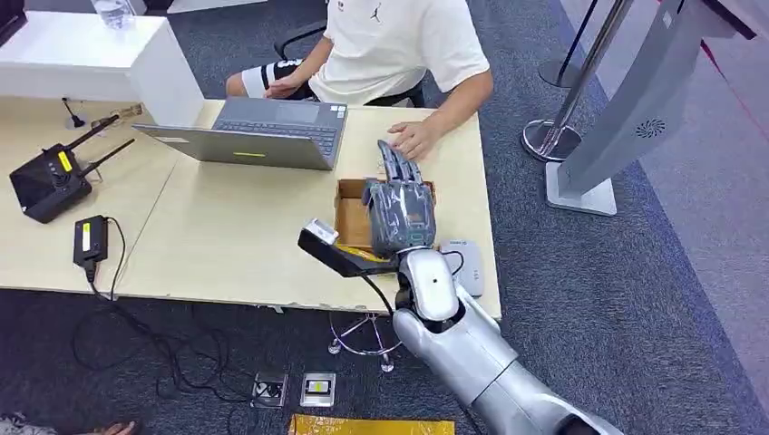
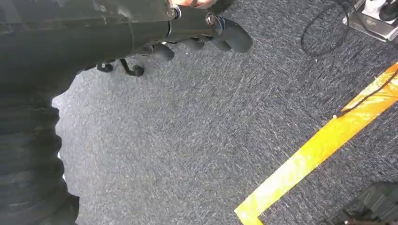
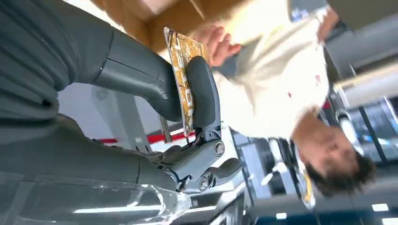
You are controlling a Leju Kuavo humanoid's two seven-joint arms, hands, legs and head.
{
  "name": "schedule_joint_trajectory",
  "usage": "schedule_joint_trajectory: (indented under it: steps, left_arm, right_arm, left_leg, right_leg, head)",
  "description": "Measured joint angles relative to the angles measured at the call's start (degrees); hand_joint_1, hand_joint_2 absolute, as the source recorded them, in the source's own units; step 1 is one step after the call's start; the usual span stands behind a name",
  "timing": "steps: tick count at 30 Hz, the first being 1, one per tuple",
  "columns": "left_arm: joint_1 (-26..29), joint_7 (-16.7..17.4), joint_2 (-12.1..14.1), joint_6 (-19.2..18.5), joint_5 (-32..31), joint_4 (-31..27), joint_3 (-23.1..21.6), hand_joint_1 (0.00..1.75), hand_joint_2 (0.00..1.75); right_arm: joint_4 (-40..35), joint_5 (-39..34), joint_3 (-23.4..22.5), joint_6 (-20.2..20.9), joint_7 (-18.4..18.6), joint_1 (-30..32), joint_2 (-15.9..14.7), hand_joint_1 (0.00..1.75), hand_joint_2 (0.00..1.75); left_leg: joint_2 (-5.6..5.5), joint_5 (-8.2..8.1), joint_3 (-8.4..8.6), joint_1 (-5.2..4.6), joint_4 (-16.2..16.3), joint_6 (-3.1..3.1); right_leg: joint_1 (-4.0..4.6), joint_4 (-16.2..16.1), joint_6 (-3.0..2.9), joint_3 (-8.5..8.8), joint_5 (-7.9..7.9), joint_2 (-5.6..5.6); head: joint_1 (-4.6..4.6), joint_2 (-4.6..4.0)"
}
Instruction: Pass the card to the sensor for recognition and then transmit it.
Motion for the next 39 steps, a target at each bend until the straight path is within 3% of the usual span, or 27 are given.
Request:
schedule_joint_trajectory:
  steps: [4, 8, 17, 25, 34, 35, 36, 39]
  left_arm:
    - [-0.17, 0.00, 0.02, -0.79, -0.81, 0.04, 0.00, 0.00, 1.75]
    - [-1.31, 0.00, 0.02, -2.25, -2.71, 0.04, -0.13, 0.00, 1.75]
    - [-4.33, -0.11, -0.28, -3.78, -6.08, 0.02, -1.27, 0.00, 1.75]
    - [-5.89, -0.83, -0.83, -4.66, -9.29, -0.02, -2.21, 0.00, 1.75]
    - [-7.04, -1.20, -1.75, -5.81, -11.85, -0.09, -2.95, 0.00, 1.75]
    - [-7.10, -1.22, -1.84, -5.90, -12.07, -0.09, -2.95, 0.00, 1.75]
    - [-7.17, -1.25, -1.90, -5.97, -12.35, -0.09, -2.95, 0.00, 1.75]
    - [-7.35, -1.40, -2.01, -6.16, -12.94, -0.09, -2.95, 0.00, 1.75]
  right_arm:
    - [-6.45, 1.14, -0.33, 0.66, 0.48, -1.08, -0.79, 1.75, 1.75]
    - [-8.13, 2.36, -0.11, 5.07, 0.72, -5.96, -0.83, 1.75, 1.75]
    - [7.40, 7.24, 1.47, 8.44, 1.07, -18.62, 1.75, 1.75, 1.75]
    - [17.47, 10.25, 2.38, 11.96, 4.81, -22.17, 1.66, 1.75, 1.75]
    - [22.69, 11.93, 2.62, 13.22, 8.17, -23.01, -0.98, 1.75, 1.75]
    - [22.98, 12.17, 2.62, 13.29, 8.28, -23.05, -1.27, 1.57, 1.75]
    - [23.24, 12.37, 2.60, 13.42, 8.31, -23.12, -1.46, 0.03, 1.75]
    - [23.83, 12.48, 2.38, 13.75, 8.57, -23.23, -2.03, 0.00, 1.75]
  left_leg:
    - [0.05, 0.00, -0.01, 0.00, 0.00, 0.00]
    - [0.03, 0.01, -0.01, 0.00, -0.01, 0.00]
    - [-0.03, 0.09, -0.04, 0.01, 0.00, -0.06]
    - [-0.05, 0.08, -0.09, -0.01, 0.02, -0.05]
    - [0.00, 0.08, -0.07, -0.01, 0.04, -0.05]
    - [0.04, 0.08, -0.07, 0.00, 0.04, -0.05]
    - [0.04, 0.08, -0.07, 0.00, 0.04, -0.05]
    - [0.04, 0.08, -0.05, 0.00, 0.04, -0.05]
  right_leg:
    - [0.00, 0.00, 0.00, -0.02, 0.00, 0.02]
    - [0.00, 0.00, 0.01, 0.01, 0.02, 0.01]
    - [0.00, 0.02, -0.01, 0.00, 0.06, -0.06]
    - [-0.01, -0.01, -0.01, -0.06, 0.06, -0.05]
    - [-0.01, -0.02, 0.00, -0.07, 0.07, -0.01]
    - [-0.01, -0.02, 0.01, -0.08, 0.08, 0.00]
    - [-0.01, -0.02, 0.01, -0.08, 0.08, 0.01]
    - [0.00, -0.02, 0.01, -0.09, 0.08, 0.03]
  head:
    - [0.00, 0.00]
    - [0.00, 0.00]
    - [0.02, 0.00]
    - [0.02, 0.00]
    - [0.02, 0.00]
    - [0.02, 0.00]
    - [0.02, 0.00]
    - [0.02, 0.00]
